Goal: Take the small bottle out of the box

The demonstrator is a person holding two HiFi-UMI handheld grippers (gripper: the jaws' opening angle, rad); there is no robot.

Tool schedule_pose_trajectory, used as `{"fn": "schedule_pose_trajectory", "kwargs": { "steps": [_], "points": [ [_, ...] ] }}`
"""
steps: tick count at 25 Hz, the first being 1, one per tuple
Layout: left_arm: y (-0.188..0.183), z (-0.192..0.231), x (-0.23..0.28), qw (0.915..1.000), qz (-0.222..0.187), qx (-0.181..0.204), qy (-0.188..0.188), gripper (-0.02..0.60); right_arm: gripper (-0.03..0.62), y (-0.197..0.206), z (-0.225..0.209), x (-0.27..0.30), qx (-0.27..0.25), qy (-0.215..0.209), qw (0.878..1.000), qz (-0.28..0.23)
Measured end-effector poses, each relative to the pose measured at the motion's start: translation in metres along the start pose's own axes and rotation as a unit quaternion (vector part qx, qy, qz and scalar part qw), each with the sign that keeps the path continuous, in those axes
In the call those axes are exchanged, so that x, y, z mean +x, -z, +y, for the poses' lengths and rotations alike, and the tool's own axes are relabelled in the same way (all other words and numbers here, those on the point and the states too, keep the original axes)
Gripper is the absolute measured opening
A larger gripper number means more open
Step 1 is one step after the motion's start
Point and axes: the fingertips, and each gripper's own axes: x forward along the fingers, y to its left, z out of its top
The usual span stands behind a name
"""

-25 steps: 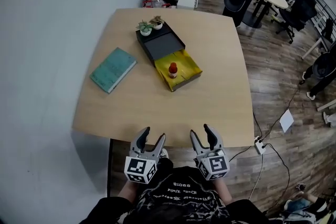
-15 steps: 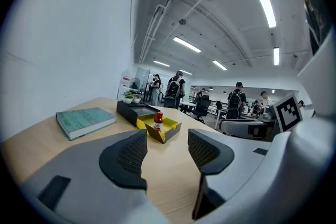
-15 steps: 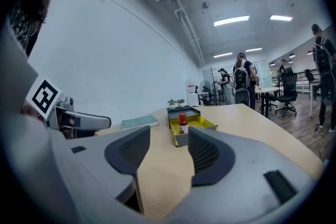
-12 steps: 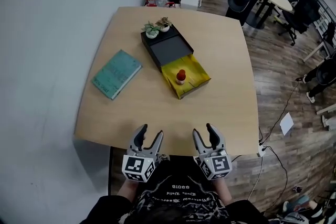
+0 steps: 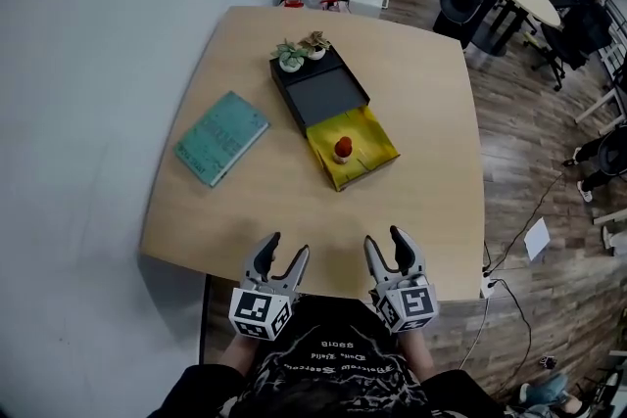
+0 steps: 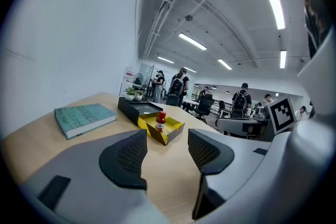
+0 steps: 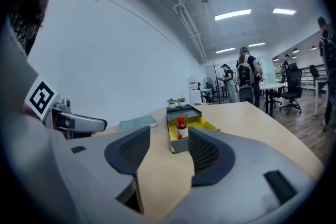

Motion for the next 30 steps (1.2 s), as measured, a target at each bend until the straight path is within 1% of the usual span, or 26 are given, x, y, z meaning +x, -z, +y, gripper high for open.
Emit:
{"fn": "schedule_pose_trajectory", "kwargs": {
  "steps": [4,8,11,15,18,23,26,30],
  "points": [
    [-0.009,0.005,0.004,0.9997,-0.014,-0.002,-0.017,0.250,0.233,-0.011,-0.005,0.015,-0.006,-0.022,1.000,-0.001],
    [-0.018,0.003,0.003,0.9992,-0.029,-0.009,-0.024,0.250,0.233,-0.026,-0.011,0.029,-0.016,-0.033,0.999,-0.013],
    [-0.016,0.003,0.004,0.9990,-0.028,-0.007,-0.035,0.250,0.233,-0.040,-0.012,0.042,-0.031,-0.045,0.998,-0.022],
    [-0.017,0.004,0.005,0.9982,-0.024,-0.002,-0.055,0.250,0.233,-0.050,-0.011,0.063,-0.052,-0.074,0.996,-0.014],
    [-0.016,0.008,0.005,0.9975,-0.019,-0.004,-0.068,0.250,0.233,-0.059,-0.010,0.084,-0.061,-0.087,0.994,-0.011],
    [-0.018,0.007,0.008,0.9975,-0.016,-0.004,-0.069,0.250,0.233,-0.065,-0.019,0.114,-0.062,-0.090,0.994,-0.002],
    [-0.019,0.011,0.007,0.9976,-0.014,-0.009,-0.068,0.250,0.233,-0.062,-0.017,0.136,-0.059,-0.096,0.994,0.004],
    [-0.021,0.008,0.009,0.9972,-0.024,-0.014,-0.069,0.250,0.236,-0.057,-0.023,0.155,-0.072,-0.098,0.992,0.015]
  ]
}}
